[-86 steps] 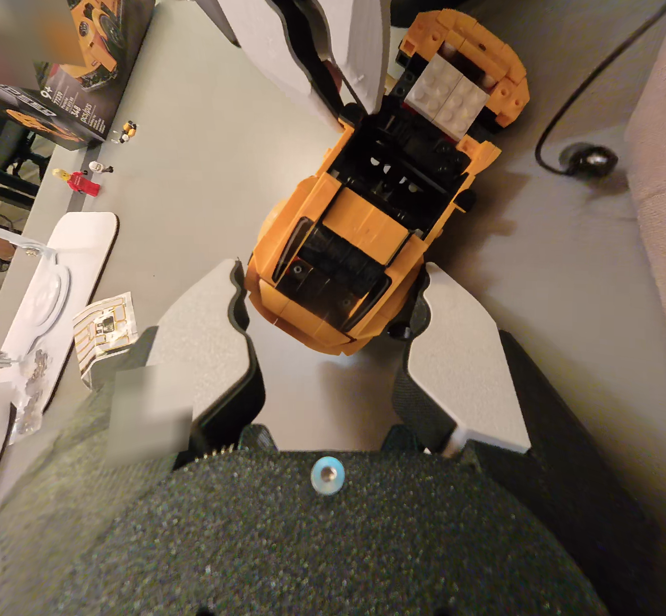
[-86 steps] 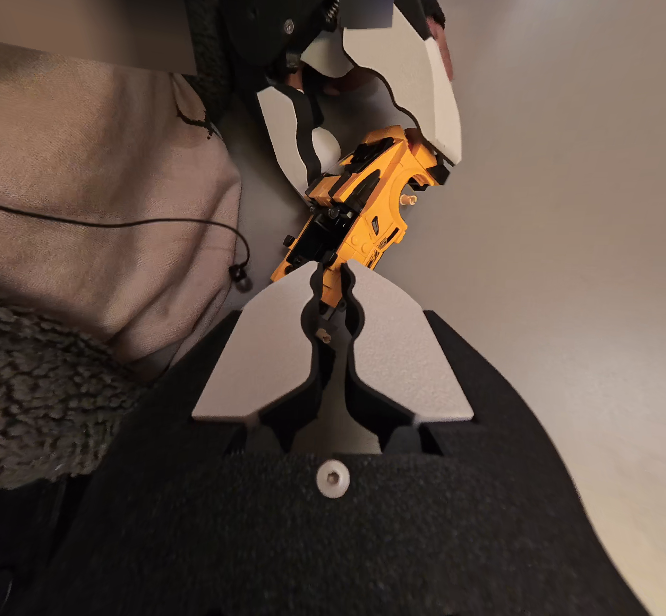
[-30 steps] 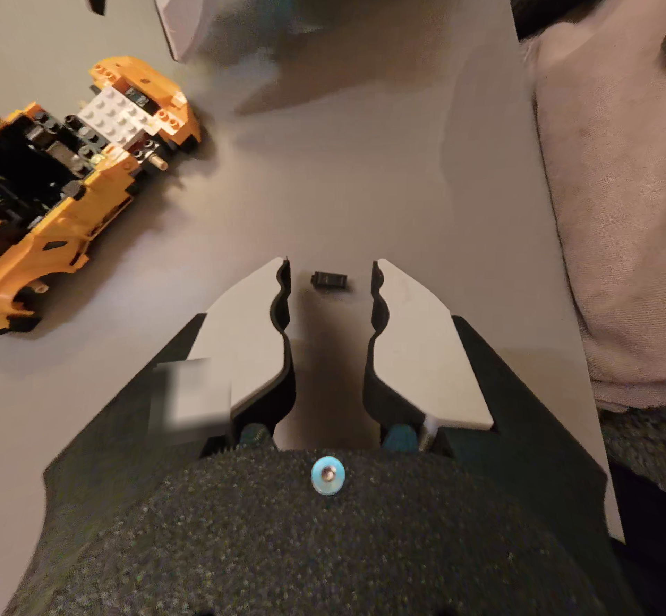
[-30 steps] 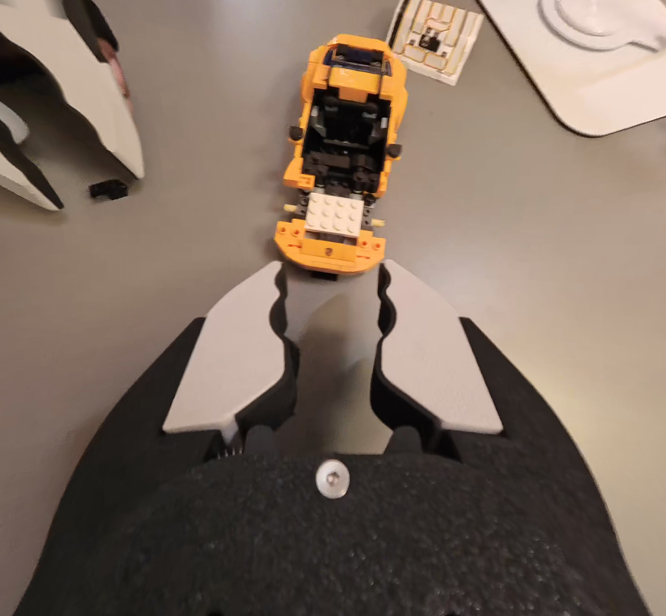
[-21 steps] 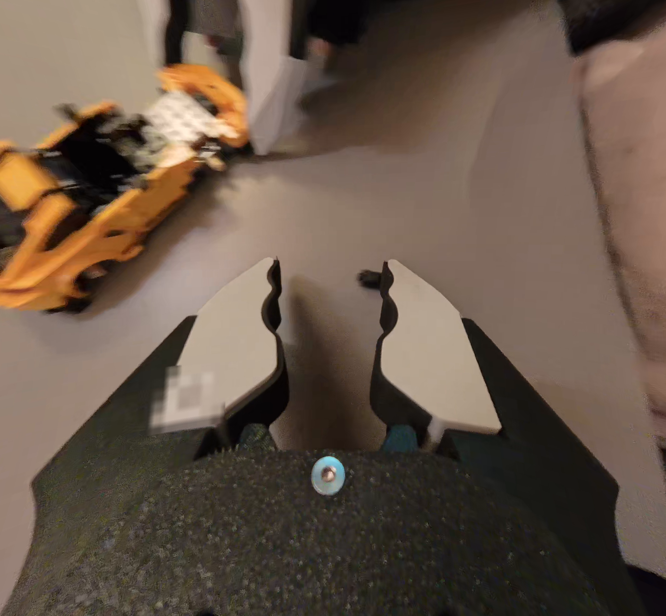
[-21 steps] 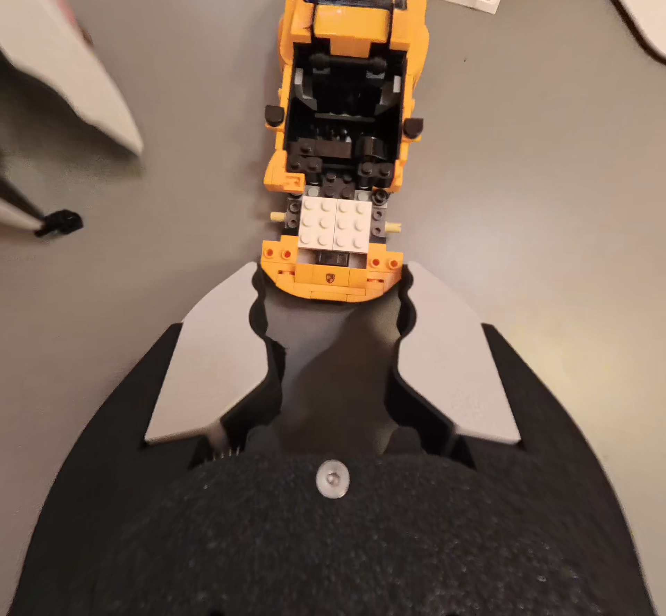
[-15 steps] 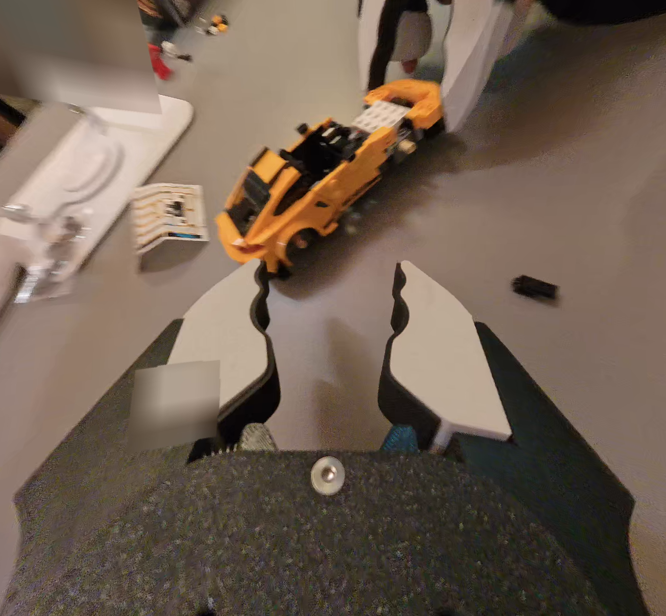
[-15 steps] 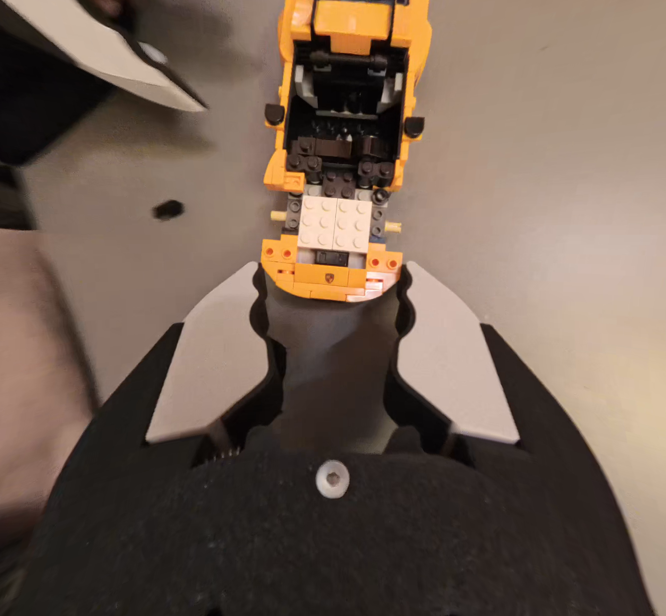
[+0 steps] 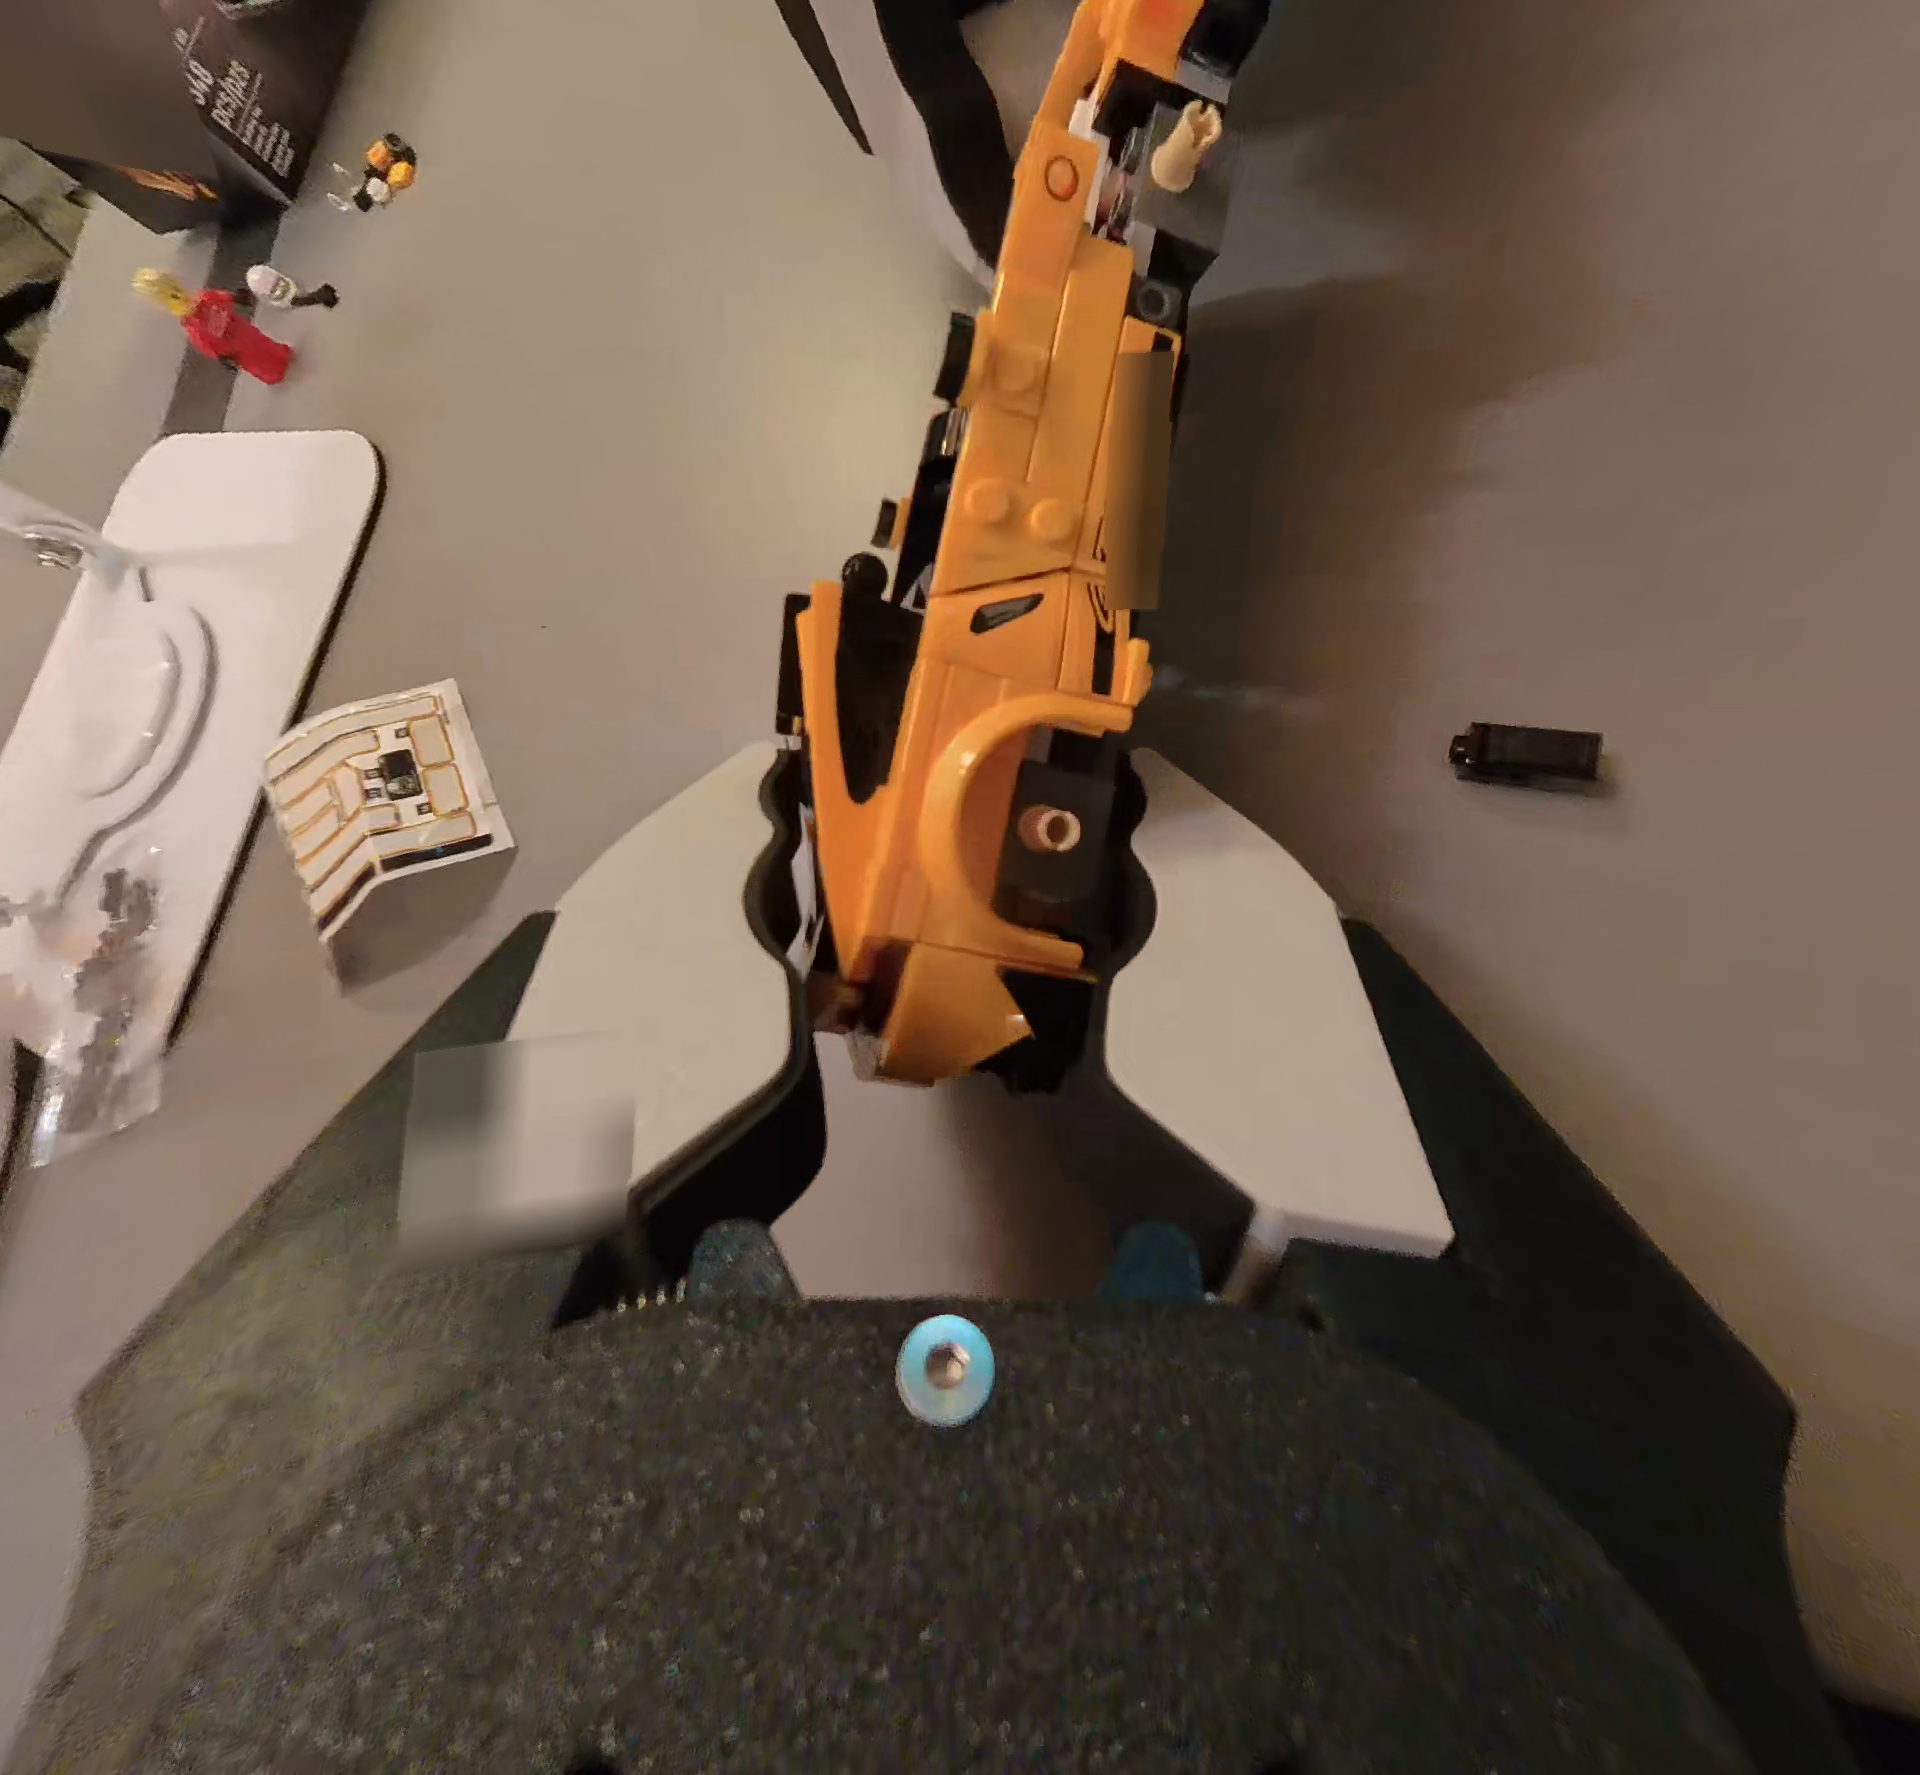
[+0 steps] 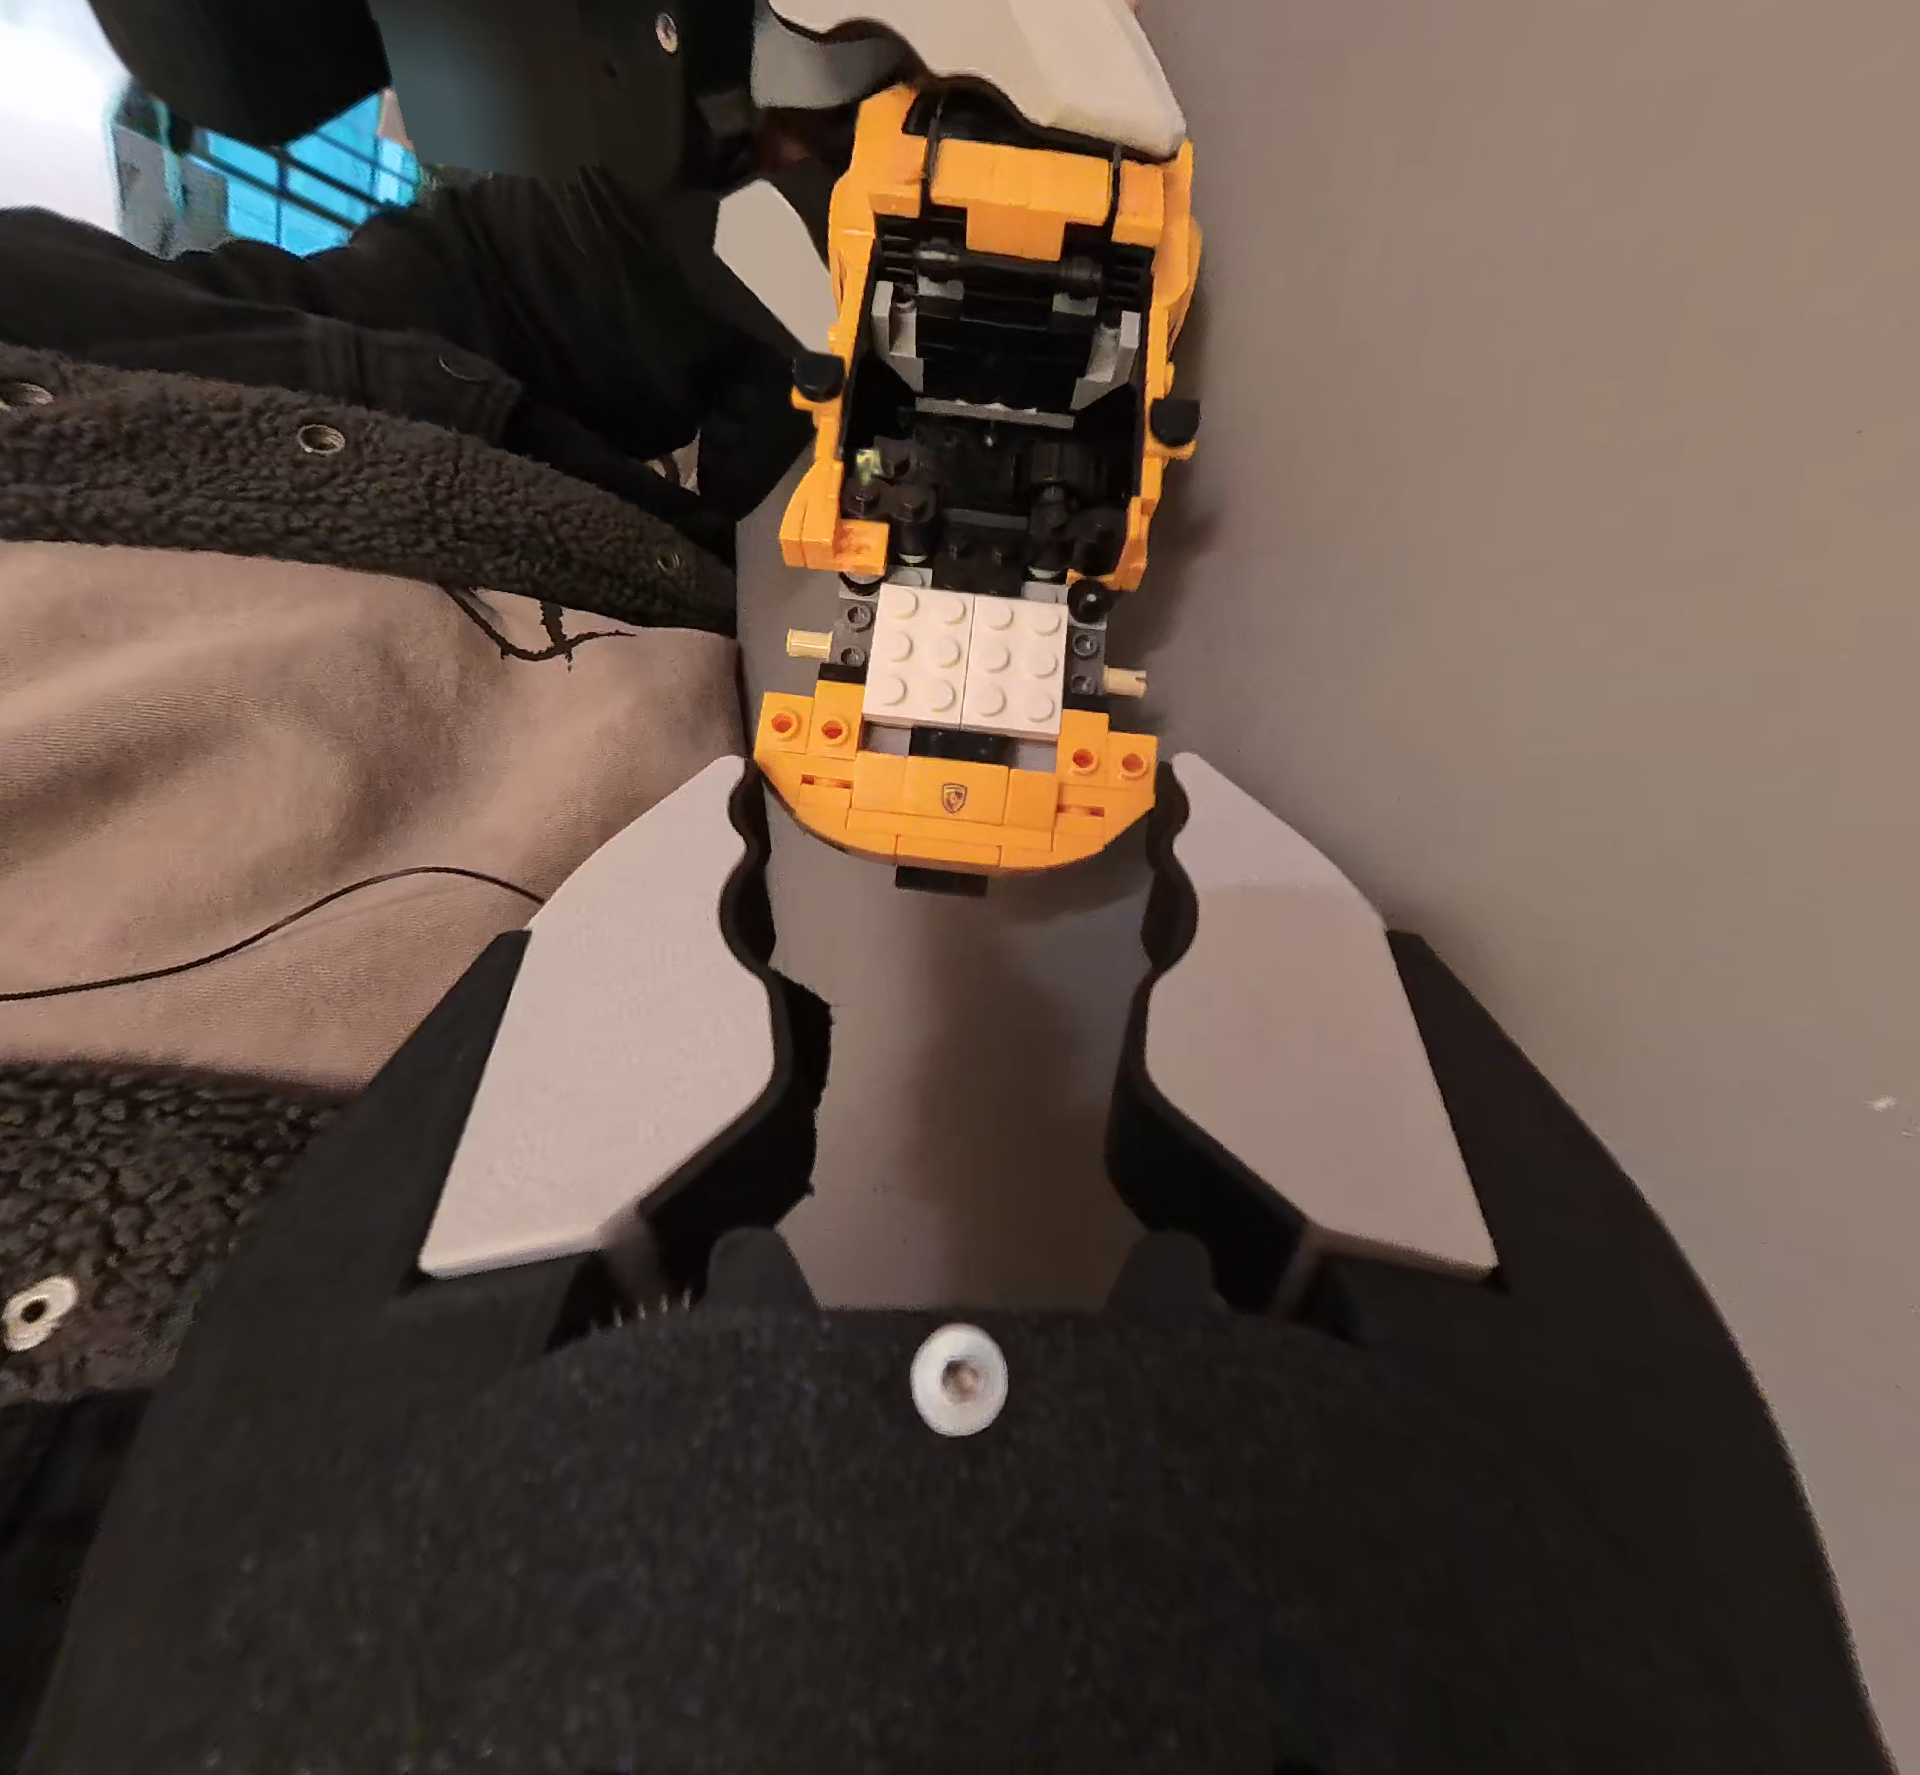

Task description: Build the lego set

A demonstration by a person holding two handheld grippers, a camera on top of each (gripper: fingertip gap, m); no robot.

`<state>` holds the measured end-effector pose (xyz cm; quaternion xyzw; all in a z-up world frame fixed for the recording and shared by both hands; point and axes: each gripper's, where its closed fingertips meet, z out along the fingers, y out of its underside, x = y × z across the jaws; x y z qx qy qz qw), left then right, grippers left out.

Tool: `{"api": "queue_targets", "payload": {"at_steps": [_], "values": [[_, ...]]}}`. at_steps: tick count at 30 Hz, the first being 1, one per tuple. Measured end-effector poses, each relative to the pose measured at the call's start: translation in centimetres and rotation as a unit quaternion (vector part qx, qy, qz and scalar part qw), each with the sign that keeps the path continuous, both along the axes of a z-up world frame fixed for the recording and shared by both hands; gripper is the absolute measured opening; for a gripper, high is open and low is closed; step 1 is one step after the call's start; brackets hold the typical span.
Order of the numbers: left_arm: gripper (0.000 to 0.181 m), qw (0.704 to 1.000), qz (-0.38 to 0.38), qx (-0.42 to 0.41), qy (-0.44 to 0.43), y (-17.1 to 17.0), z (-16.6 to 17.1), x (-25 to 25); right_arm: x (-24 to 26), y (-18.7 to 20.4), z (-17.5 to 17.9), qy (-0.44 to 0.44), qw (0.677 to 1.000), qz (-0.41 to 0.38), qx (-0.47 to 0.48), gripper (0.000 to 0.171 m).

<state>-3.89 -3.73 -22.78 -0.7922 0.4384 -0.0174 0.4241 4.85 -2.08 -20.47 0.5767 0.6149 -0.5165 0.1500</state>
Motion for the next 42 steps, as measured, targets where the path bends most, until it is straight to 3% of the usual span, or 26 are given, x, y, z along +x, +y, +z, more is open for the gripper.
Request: {"api": "queue_targets", "payload": {"at_steps": [8, 14, 17, 28, 32, 42], "values": [[0.049, 0.989, 0.02, -0.122, -0.086, 0.1, 0.0, -0.5, -1.4, 2.4, 0.8, 0.166, 0.972, -0.028, 0.161, 0.069], [0.05, 0.985, 0.04, -0.113, -0.121, 0.6, 0.1, -0.4, -1.7, 2.3, 0.2, 0.234, 0.928, -0.005, 0.29, 0.063], [0.058, 0.983, 0.045, -0.106, -0.145, 0.7, 0.4, -0.3, -1.8, 1.9, -0.3, 0.241, 0.921, 0.002, 0.307, 0.061], [0.053, 0.985, 0.06, -0.082, -0.139, 0.5, 0.4, -1.1, -1.8, 2.5, -1.1, 0.235, 0.914, -0.004, 0.331, 0.053], [0.051, 0.986, 0.061, -0.073, -0.137, 0.6, 0.4, -1.3, -1.4, 2.2, -1.9, 0.232, 0.91, 0.016, 0.342, 0.025], [0.056, 0.986, 0.073, -0.056, -0.137, 0.7, 0.5, -2.1, -1.2, 1.4, -2.0, 0.241, 0.895, 0.034, 0.373, 0.027]]}}
